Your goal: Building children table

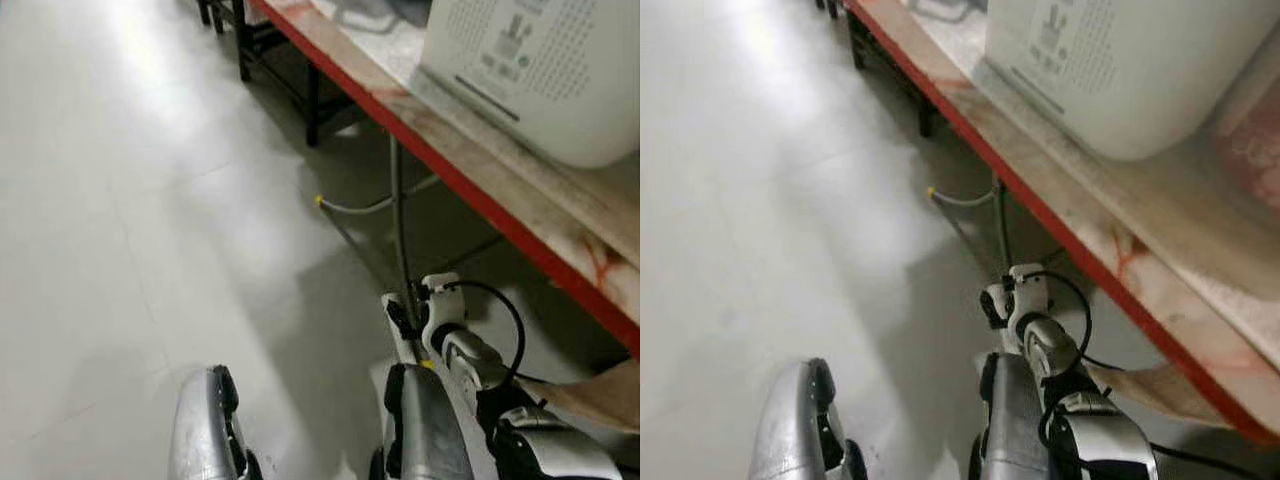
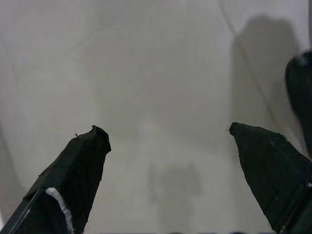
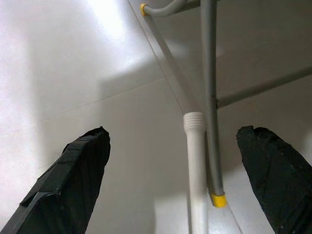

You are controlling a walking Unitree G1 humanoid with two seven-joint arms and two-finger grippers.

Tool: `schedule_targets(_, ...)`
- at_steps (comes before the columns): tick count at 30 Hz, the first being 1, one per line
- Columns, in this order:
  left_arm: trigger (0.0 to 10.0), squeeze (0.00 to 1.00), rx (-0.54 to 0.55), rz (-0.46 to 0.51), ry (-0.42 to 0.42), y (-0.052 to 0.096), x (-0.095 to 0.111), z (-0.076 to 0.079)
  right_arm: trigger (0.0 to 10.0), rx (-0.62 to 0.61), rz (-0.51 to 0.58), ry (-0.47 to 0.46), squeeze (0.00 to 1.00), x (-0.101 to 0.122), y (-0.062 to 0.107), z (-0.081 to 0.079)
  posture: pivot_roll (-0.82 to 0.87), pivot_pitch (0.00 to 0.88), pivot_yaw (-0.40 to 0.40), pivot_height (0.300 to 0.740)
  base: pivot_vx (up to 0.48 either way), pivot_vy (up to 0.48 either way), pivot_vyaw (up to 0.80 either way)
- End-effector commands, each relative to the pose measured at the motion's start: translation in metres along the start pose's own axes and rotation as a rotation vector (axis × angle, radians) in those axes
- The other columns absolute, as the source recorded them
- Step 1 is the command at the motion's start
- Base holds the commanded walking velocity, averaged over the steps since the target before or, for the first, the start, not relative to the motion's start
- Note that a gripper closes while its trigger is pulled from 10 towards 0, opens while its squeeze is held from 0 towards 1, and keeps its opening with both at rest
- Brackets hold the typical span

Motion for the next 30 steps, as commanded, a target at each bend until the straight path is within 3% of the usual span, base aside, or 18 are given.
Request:
schedule_targets(1, 10.0, 0.0, -0.003, -0.055, -0.022, 0.005, -0.015, -0.001, 10.0, -0.024, -0.05, 0.004, 0.0, -0.015, 0.005, 0.007, 0.06, 0.244, -0.035, 0.501, 0.0, 0.0, 0.0)
schedule_targets(8, 10.0, 0.0, 0.0, -0.033, -0.008, -0.008, -0.004, -0.001, 10.0, -0.062, -0.034, 0.032, 0.0, -0.011, 0.005, 0.013, 0.02, 0.202, 0.007, 0.501, 0.0, 0.0, 0.0)
schedule_targets(13, 10.0, 0.0, -0.028, -0.05, -0.035, -0.009, -0.01, -0.001, 10.0, -0.101, -0.024, 0.044, 0.0, -0.014, 0.008, 0.019, -0.02, 0.192, 0.06, 0.501, 0.0, 0.0, 0.0)
schedule_targets(30, 10.0, 0.0, -0.049, -0.098, -0.035, -0.009, -0.022, 0.011, 10.0, -0.227, 0.008, 0.03, 0.0, -0.016, 0.016, 0.039, 0.0, 0.203, 0.037, 0.501, 0.0, 0.0, 0.0)
Point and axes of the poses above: a point about 5 cm out from each wrist's last joint towards the gripper, its own y axis pointing back from the gripper into the wrist, its own x axis along the axis of the wrist's last joint, z = x × y, the point moved 2 cm from there along -y, pointing out of the wrist towards the gripper, and after that the axes turned 14 degrees about -y, right-handed, at the moved point
